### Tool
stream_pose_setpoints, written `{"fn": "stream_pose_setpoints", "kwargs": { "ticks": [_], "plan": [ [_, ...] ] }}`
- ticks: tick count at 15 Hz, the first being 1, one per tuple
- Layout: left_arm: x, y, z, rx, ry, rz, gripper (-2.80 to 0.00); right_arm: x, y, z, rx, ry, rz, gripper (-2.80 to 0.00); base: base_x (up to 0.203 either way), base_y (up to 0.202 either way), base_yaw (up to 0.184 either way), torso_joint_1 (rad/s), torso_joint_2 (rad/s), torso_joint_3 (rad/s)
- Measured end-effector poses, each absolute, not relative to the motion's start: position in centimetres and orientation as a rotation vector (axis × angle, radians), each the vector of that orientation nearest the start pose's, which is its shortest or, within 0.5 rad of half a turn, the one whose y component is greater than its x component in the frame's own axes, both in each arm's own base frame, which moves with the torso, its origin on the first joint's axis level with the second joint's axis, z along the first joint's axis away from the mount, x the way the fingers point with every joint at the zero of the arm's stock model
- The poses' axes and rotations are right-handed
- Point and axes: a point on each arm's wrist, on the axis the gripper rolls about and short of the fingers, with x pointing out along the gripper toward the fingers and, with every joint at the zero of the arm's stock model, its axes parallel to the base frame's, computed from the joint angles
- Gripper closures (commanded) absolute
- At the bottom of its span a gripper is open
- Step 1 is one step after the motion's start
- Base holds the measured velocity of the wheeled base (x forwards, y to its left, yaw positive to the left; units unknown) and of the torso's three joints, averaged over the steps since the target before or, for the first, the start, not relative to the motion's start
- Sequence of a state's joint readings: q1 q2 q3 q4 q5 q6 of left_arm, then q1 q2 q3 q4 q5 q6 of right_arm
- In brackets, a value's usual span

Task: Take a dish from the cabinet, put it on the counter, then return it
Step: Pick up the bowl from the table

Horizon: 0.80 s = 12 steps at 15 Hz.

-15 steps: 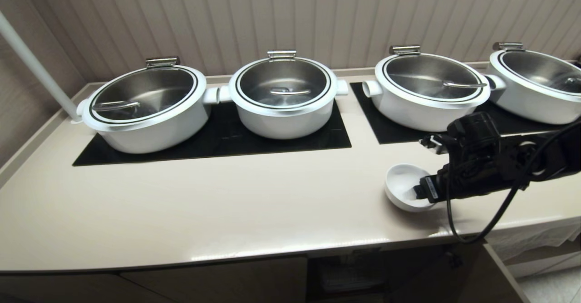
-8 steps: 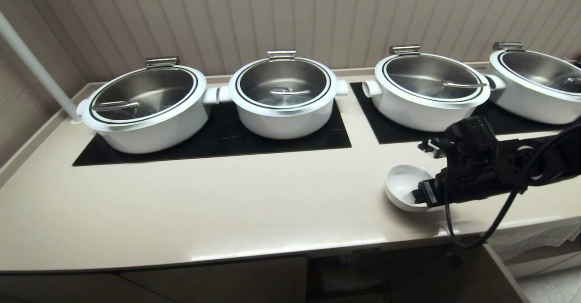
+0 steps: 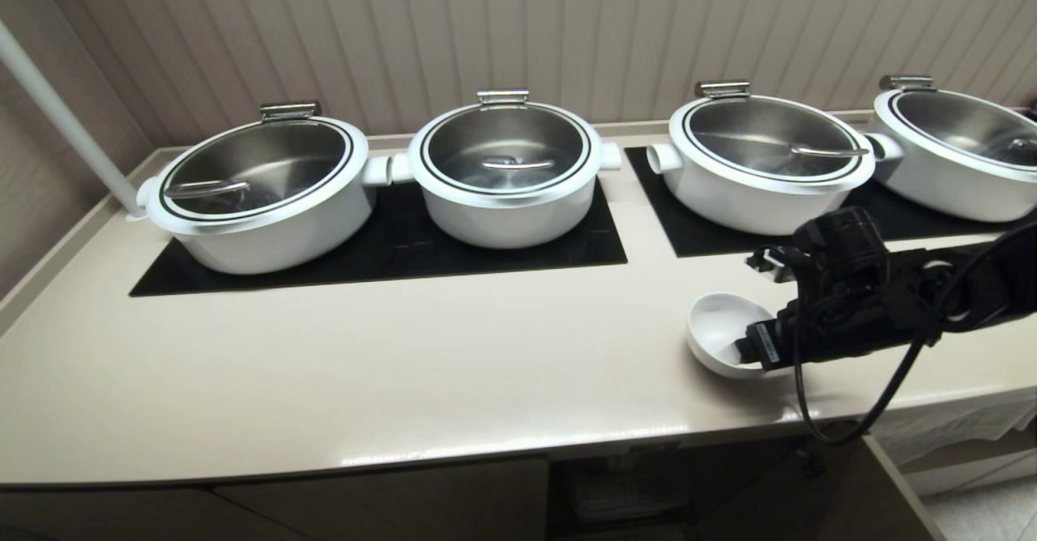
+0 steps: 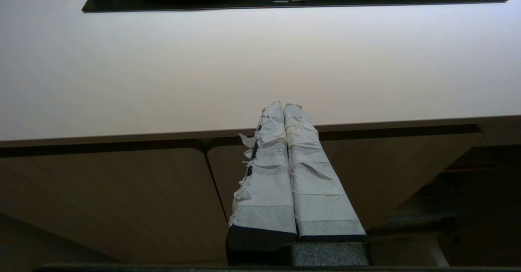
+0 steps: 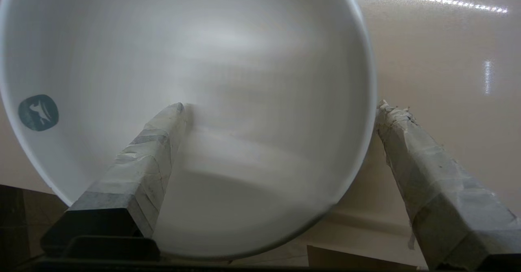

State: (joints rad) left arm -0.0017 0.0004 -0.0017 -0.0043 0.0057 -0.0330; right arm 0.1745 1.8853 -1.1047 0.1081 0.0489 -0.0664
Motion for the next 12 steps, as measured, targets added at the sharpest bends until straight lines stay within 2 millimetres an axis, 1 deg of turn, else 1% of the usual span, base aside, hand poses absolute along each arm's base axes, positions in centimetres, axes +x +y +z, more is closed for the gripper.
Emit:
{"fn": "stream_pose_setpoints", "kwargs": {
  "ticks": [12],
  "plan": [
    [-2.29,0.01,7.64,-0.033,-0.006,0.003,0.00,33.56,5.80,13.22,-0.056,0.872,0.200,-2.80,0.000,0.000,0.000,0.000,0.00,0.000]
  ]
}}
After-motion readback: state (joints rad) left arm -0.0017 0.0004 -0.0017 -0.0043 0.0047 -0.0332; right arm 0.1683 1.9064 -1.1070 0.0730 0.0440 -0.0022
